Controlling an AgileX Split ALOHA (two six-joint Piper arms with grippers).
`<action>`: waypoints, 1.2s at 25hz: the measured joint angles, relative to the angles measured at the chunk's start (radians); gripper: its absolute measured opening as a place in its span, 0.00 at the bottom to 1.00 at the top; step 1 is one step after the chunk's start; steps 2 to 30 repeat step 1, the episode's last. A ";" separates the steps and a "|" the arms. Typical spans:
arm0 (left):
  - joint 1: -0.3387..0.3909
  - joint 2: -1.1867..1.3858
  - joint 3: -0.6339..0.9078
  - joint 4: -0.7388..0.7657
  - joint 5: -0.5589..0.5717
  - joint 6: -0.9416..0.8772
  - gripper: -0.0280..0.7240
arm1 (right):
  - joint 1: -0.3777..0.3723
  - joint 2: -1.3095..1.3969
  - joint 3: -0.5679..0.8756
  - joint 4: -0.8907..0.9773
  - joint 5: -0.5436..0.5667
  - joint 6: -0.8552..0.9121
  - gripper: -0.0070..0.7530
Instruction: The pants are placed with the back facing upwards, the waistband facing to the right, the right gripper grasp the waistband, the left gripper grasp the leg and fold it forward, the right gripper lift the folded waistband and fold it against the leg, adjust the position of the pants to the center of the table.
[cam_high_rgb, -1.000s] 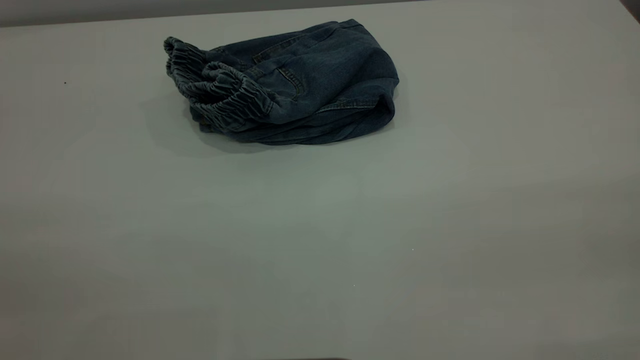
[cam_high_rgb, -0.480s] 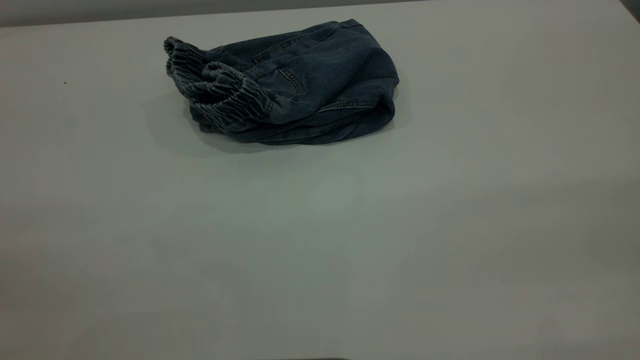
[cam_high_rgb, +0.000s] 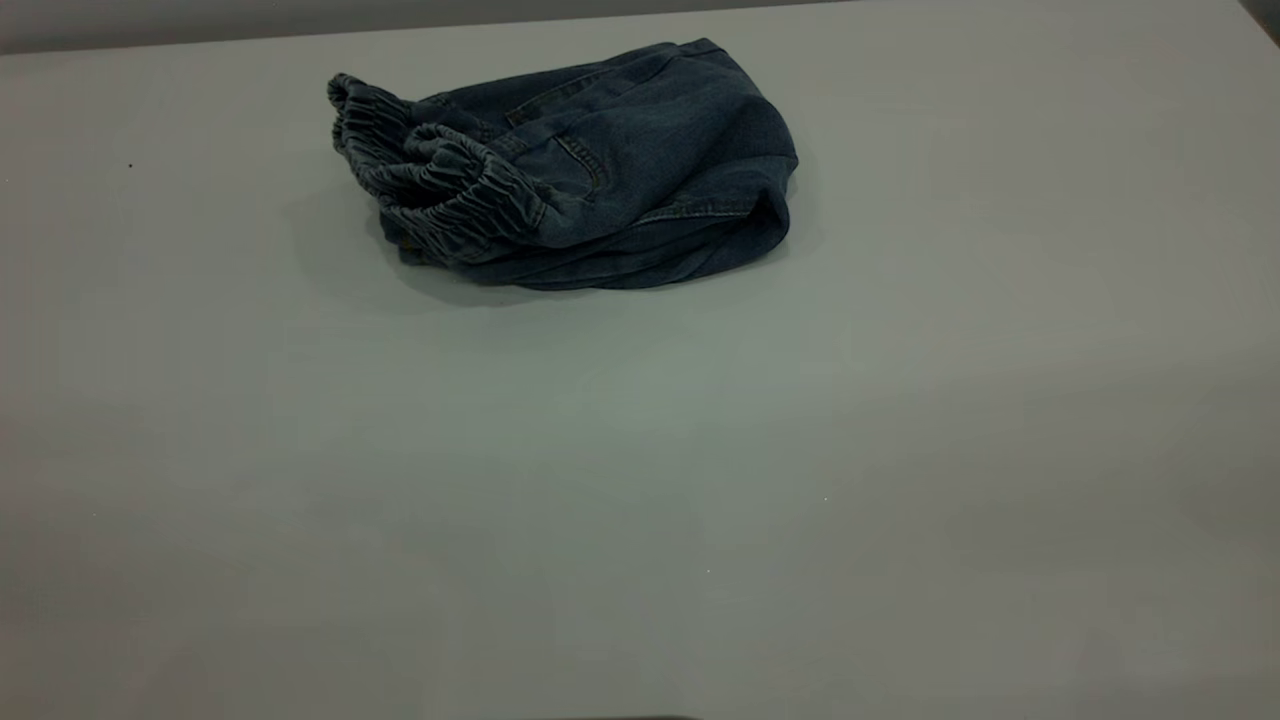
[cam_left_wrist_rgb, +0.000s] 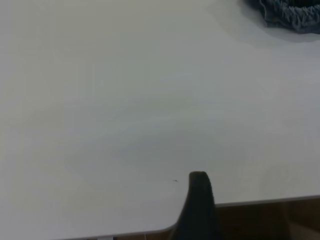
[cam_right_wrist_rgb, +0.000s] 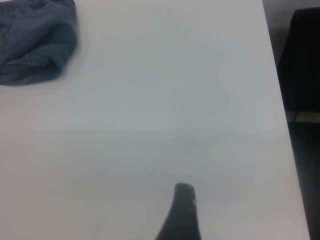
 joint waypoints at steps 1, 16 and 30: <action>0.000 0.000 0.000 0.000 0.000 0.000 0.77 | 0.000 0.000 0.000 0.000 0.000 0.000 0.75; 0.000 0.000 0.000 0.000 0.000 0.000 0.77 | 0.000 0.000 0.000 0.000 0.000 0.000 0.75; 0.000 0.000 0.000 0.000 0.000 0.000 0.77 | 0.000 0.000 0.000 0.000 0.000 0.000 0.75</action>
